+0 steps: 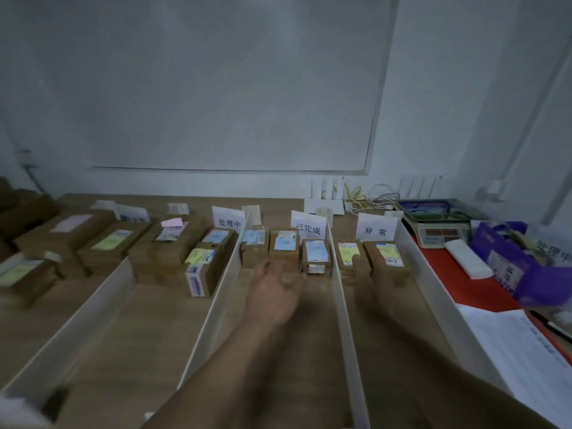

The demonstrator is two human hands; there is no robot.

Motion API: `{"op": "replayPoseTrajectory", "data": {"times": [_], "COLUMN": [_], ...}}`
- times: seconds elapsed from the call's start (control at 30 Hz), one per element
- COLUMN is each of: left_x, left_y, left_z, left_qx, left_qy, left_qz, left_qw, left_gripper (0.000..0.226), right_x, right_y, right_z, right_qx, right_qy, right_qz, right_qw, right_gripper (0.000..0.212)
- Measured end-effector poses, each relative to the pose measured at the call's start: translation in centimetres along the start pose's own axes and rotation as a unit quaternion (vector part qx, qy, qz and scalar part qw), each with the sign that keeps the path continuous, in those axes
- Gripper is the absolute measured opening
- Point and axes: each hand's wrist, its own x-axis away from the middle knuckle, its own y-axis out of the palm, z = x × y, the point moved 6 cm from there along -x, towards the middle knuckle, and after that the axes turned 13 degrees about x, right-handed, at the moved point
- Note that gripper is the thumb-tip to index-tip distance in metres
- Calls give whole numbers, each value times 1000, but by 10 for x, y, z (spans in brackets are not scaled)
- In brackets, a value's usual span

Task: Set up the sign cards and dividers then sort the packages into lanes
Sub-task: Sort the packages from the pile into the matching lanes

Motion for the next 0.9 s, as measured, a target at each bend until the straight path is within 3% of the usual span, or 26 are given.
{"op": "replayPoseTrajectory", "data": {"times": [0.07,0.17,0.23,0.37,0.77,0.9], "left_x": [8,15,17,18,40,54], "left_y": [-23,-53,-71,-106,-255,-295], "left_z": [-6,-14,-20,-35,-106,-138], "left_qx": [6,8,2,7,-45,-43], "left_qy": [-9,-10,-12,-31,-110,-136], "left_qz": [12,33,46,71,201,216], "left_qw": [1000,999,999,997,972,966], "left_gripper": [57,58,59,63,70,74], "right_x": [6,31,42,45,51,71], "right_y": [15,23,33,69,208,254], "right_z": [-6,-36,-51,-71,-165,-192], "right_qx": [-39,-37,-21,-4,2,1], "right_qy": [-16,-75,-117,-130,-192,-209], "right_qz": [13,65,72,11,-150,-192], "right_qw": [999,994,990,991,970,959], "right_gripper": [73,38,39,57,56,70]}}
